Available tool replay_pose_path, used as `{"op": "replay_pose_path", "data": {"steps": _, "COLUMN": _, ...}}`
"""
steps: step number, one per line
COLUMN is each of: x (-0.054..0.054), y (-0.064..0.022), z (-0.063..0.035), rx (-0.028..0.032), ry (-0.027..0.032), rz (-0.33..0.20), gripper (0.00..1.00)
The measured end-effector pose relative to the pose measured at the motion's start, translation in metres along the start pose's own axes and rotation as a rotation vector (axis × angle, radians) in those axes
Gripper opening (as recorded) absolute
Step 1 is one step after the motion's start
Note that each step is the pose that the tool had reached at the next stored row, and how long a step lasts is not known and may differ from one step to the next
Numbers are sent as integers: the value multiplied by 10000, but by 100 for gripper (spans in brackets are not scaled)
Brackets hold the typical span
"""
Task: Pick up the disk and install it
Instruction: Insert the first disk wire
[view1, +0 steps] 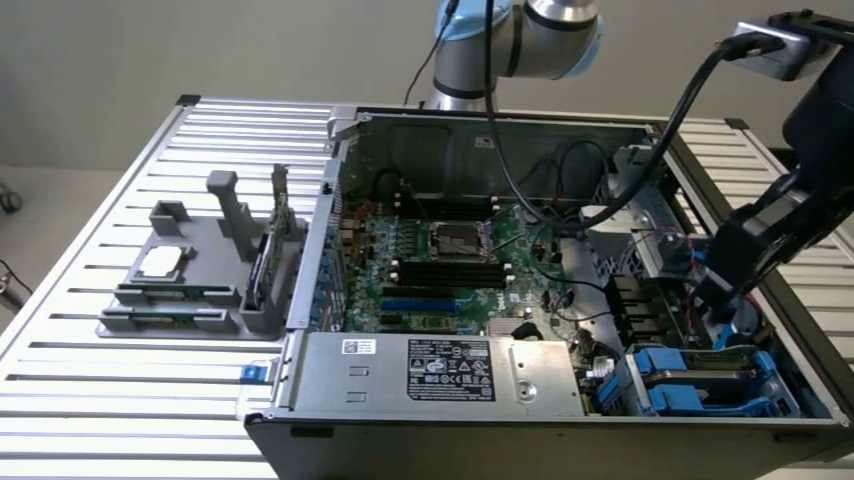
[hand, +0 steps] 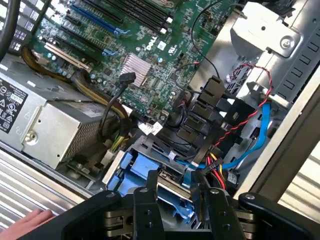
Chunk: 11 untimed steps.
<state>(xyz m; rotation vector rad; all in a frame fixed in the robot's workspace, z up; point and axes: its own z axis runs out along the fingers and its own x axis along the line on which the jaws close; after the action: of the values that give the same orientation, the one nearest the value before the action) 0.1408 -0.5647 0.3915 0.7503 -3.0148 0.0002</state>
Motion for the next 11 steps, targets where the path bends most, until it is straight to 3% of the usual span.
{"op": "replay_pose_path", "data": {"steps": 11, "x": 0, "y": 0, "z": 6, "rx": -99, "ry": -36, "rz": 1716, "gripper": 40}}
